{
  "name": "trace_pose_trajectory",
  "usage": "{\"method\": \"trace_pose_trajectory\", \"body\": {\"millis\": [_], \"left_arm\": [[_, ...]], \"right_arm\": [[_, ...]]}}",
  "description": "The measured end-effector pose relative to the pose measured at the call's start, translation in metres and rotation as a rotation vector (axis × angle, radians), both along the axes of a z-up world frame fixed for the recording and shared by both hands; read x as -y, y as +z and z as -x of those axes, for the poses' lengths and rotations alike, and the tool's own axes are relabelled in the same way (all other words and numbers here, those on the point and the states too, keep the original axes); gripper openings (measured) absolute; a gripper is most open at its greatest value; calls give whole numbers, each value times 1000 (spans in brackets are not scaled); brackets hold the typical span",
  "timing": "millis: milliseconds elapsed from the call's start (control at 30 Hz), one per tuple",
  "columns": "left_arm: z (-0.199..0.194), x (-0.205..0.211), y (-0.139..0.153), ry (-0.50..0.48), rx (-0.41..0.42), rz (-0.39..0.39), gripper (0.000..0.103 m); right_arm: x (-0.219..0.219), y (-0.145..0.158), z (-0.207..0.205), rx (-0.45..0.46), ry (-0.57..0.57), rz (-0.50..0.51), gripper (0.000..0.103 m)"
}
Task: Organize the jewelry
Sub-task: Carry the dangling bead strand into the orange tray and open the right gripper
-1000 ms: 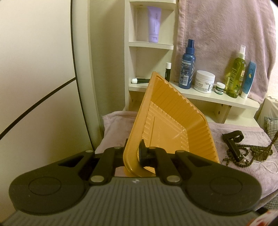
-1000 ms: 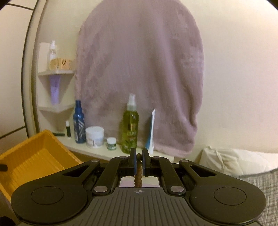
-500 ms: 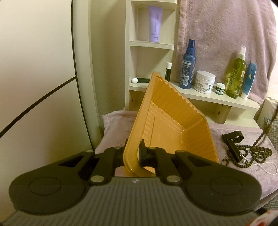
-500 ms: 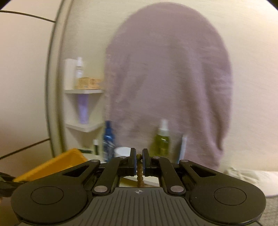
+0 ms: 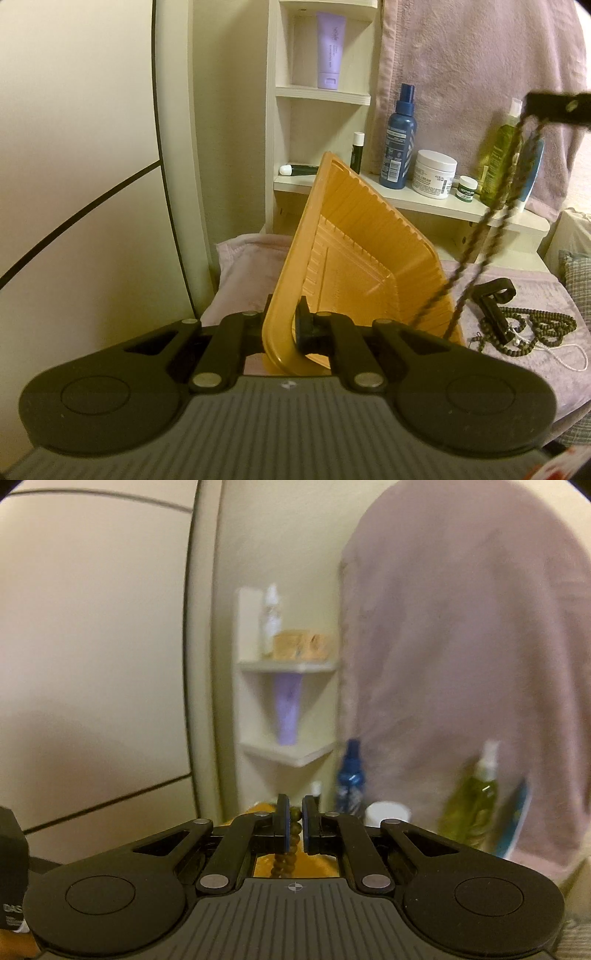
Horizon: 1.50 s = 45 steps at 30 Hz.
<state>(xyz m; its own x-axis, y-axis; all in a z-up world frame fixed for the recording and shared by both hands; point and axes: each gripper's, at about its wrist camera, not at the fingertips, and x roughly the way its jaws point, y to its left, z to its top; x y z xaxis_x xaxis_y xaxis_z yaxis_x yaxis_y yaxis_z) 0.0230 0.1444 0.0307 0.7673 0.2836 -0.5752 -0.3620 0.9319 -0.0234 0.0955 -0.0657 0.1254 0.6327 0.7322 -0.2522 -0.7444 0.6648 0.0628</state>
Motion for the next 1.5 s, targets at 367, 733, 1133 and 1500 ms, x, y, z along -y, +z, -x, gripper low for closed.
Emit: {"method": "trace_pose_trajectory", "body": {"millis": [367, 733, 1133, 1500], "left_arm": [[1, -2, 0, 0, 2, 12, 7], [0, -4, -1, 3, 0, 15, 7], [1, -5, 0, 4, 0, 16, 7], [1, -4, -1, 5, 0, 16, 7]], "right_arm": [[-36, -59, -45, -200, 61, 79, 6], [-36, -107, -48, -336, 93, 180, 6], [-40, -128, -45, -416, 214, 211, 6], [-18, -135, -30, -418, 209, 220, 36]]}}
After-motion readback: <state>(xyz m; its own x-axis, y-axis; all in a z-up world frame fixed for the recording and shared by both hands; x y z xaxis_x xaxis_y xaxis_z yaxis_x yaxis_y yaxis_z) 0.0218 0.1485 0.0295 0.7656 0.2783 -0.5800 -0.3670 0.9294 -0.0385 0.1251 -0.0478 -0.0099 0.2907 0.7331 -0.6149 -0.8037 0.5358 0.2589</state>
